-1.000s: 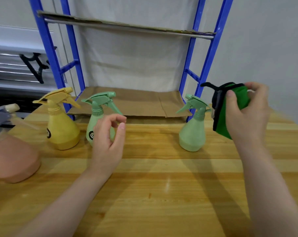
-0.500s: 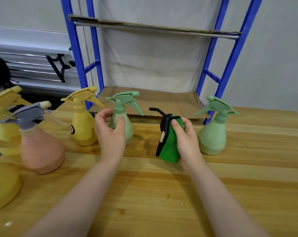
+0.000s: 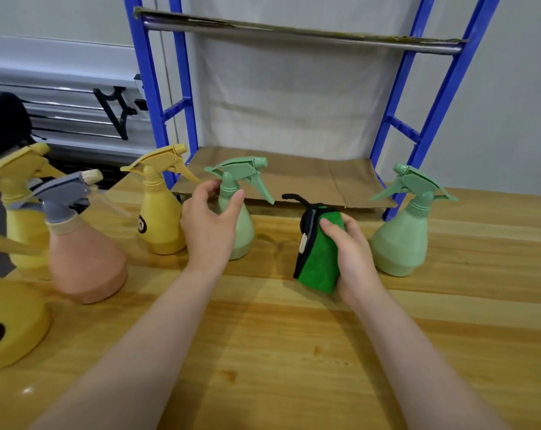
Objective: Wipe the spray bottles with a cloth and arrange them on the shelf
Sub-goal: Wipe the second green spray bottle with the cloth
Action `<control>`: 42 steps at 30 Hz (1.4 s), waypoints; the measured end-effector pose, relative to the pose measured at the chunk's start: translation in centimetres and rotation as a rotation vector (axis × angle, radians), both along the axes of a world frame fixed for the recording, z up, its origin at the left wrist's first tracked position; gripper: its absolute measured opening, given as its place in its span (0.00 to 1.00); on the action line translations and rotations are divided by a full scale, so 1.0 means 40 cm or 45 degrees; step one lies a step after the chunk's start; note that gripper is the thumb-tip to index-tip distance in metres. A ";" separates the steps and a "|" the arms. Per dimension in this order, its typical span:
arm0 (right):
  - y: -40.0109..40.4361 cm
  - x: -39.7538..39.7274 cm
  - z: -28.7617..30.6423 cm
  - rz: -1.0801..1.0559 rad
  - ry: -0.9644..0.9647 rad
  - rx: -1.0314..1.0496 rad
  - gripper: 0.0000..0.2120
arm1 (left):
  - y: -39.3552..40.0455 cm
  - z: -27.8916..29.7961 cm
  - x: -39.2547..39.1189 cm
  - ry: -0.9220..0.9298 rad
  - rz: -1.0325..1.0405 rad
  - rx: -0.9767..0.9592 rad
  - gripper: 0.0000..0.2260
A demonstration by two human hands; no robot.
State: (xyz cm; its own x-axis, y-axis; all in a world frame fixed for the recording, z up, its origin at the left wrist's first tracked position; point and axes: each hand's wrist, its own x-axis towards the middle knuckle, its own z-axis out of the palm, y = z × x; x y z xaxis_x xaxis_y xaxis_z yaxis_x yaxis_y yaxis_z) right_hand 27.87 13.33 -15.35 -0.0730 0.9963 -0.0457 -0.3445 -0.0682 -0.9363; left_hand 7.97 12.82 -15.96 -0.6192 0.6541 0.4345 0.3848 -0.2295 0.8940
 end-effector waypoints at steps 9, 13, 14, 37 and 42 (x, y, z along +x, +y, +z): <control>0.012 0.026 0.008 -0.024 -0.003 0.271 0.15 | -0.026 0.072 0.048 -0.028 -0.343 -0.053 0.13; 0.015 0.038 0.015 -0.043 -0.101 0.389 0.09 | -0.043 0.070 0.066 -0.287 -0.597 0.004 0.14; 0.014 0.041 0.016 -0.040 -0.107 0.400 0.09 | -0.046 0.068 0.070 -0.360 -0.642 0.030 0.12; -0.022 -0.008 0.004 -0.329 -0.298 0.713 0.09 | -0.069 0.052 0.093 -0.428 -0.962 0.059 0.10; -0.038 -0.031 -0.019 -0.045 -0.582 0.844 0.18 | -0.077 0.049 0.101 -0.439 -1.064 0.104 0.09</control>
State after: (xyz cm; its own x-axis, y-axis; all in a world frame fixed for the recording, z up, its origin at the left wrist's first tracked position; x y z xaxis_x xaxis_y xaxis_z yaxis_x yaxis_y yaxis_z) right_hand 26.64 11.80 -16.11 -0.1578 0.8280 0.5381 0.0911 0.5548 -0.8270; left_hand 12.02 9.74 -14.02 -0.0611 0.9239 0.3778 -0.2217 -0.3817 0.8973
